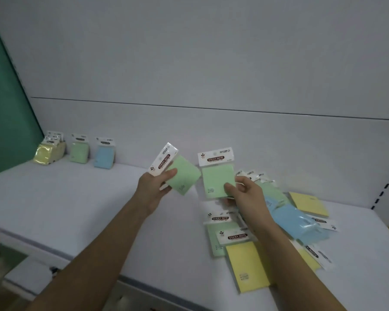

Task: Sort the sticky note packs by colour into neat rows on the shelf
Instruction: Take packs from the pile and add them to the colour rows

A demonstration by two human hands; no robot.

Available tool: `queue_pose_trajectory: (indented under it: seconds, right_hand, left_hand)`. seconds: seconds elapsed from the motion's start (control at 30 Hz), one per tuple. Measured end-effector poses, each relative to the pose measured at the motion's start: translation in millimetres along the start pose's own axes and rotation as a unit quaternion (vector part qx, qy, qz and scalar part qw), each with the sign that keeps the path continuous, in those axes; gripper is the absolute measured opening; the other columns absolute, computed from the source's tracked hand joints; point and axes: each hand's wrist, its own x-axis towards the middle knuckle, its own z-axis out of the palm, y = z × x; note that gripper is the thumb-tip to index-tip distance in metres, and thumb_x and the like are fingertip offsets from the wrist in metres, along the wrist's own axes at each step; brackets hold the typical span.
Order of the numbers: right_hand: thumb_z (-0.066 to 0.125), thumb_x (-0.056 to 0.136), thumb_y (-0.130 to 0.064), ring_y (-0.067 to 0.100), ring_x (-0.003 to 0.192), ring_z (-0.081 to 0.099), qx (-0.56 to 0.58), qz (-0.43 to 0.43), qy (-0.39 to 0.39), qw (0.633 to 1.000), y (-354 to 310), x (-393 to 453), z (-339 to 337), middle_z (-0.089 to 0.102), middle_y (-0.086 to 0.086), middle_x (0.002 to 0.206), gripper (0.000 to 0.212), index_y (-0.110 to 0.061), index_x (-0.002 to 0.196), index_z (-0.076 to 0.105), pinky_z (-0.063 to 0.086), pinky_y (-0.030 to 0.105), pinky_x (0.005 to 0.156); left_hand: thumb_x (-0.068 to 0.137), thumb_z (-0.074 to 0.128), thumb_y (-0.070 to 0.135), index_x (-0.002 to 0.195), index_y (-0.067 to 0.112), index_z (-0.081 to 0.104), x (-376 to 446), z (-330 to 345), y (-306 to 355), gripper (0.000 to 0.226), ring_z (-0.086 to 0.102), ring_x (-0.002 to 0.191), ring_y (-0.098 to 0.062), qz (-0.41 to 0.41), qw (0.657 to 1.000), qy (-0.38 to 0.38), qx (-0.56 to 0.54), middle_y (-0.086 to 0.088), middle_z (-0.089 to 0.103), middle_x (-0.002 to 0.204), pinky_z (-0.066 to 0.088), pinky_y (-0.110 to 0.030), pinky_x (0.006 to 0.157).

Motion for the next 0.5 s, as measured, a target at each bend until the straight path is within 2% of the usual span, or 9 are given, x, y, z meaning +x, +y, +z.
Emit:
queue_pose_trajectory:
  seconds: [0.1, 0.13, 0.27, 0.37, 0.5]
  right_hand:
    - [0.062, 0.091, -0.006, 0.028, 0.081, 0.072, 0.019, 0.002, -0.034, 0.999, -2.8, -7.9, 4.8, 0.073, 0.011, 0.095, 0.007, -0.008, 0.098, 0.060, 0.059, 0.028, 0.066]
    - [0.061, 0.092, -0.006, 0.027, 0.083, 0.072, 0.028, 0.000, -0.047, 0.998, -3.5, -9.8, 7.0, 0.072, 0.012, 0.096, 0.007, -0.007, 0.099, 0.060, 0.057, 0.023, 0.066]
    - [0.055, 0.096, -0.010, 0.029, 0.093, 0.071, 0.044, -0.004, -0.111, 0.993, -7.7, -17.3, 21.6, 0.071, 0.018, 0.102, 0.016, -0.002, 0.108, 0.060, 0.059, 0.030, 0.076]
    - [0.051, 0.098, -0.014, 0.029, 0.088, 0.072, 0.057, 0.008, -0.137, 0.989, -16.1, -27.1, 39.6, 0.071, 0.019, 0.099, 0.021, 0.003, 0.108, 0.060, 0.060, 0.029, 0.073]
    - [0.053, 0.097, -0.012, 0.030, 0.086, 0.071, 0.057, 0.010, -0.161, 0.985, -24.7, -39.7, 64.1, 0.070, 0.021, 0.096, 0.022, 0.007, 0.106, 0.060, 0.060, 0.032, 0.070]
  left_hand:
    - [0.084, 0.068, 0.006, 0.107, 0.021, 0.067, -23.7, -3.9, 1.5, 0.027, 0.063, 0.097, -0.019, -0.018, 1.000, 0.000, 0.007, -0.002, 0.068, 0.105, 0.049, -0.036, 0.086]
    - [0.085, 0.068, 0.007, 0.106, 0.022, 0.066, -31.9, -6.6, 1.4, 0.026, 0.063, 0.097, -0.020, -0.022, 1.000, 0.011, 0.010, -0.002, 0.068, 0.106, 0.049, -0.037, 0.085]
    - [0.093, 0.057, 0.005, 0.104, 0.022, 0.061, -61.6, -21.3, 4.2, 0.021, 0.061, 0.090, -0.024, -0.050, 0.997, 0.057, -0.012, -0.004, 0.066, 0.102, 0.049, -0.043, 0.079]
    - [0.092, 0.047, -0.006, 0.096, 0.017, 0.056, -79.1, -35.0, 13.0, 0.025, 0.057, 0.083, -0.024, -0.083, 0.993, 0.080, -0.015, -0.009, 0.060, 0.095, 0.048, -0.040, 0.069]
    - [0.090, 0.051, -0.012, 0.115, 0.004, 0.057, -90.4, -55.4, 30.7, 0.030, 0.062, 0.090, -0.024, -0.053, 0.996, 0.075, 0.010, -0.013, 0.064, 0.106, 0.053, -0.040, 0.074]
